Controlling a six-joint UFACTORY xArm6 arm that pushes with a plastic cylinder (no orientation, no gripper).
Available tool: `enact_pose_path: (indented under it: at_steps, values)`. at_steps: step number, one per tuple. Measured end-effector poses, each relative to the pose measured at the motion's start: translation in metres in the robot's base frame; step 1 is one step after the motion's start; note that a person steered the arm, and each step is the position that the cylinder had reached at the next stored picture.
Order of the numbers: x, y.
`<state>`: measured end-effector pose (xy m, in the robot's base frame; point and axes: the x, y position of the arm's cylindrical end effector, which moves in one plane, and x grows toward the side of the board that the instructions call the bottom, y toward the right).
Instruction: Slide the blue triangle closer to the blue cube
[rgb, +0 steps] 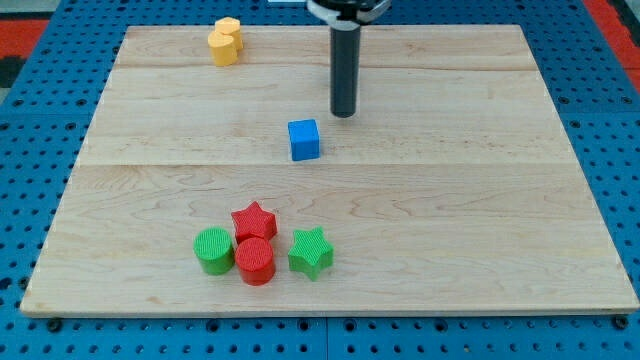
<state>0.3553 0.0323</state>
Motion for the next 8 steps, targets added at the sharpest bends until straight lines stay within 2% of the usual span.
enact_pose_path:
  at_steps: [1,2,3,4,5,6,8]
  values:
    - [0.044,-0.055]
    - [0.050,-0.091]
    - [0.123,-0.144]
    - [0.141,-0.154]
    - [0.059,-0.084]
    - [0.036,0.031]
    - [-0.083,0.043]
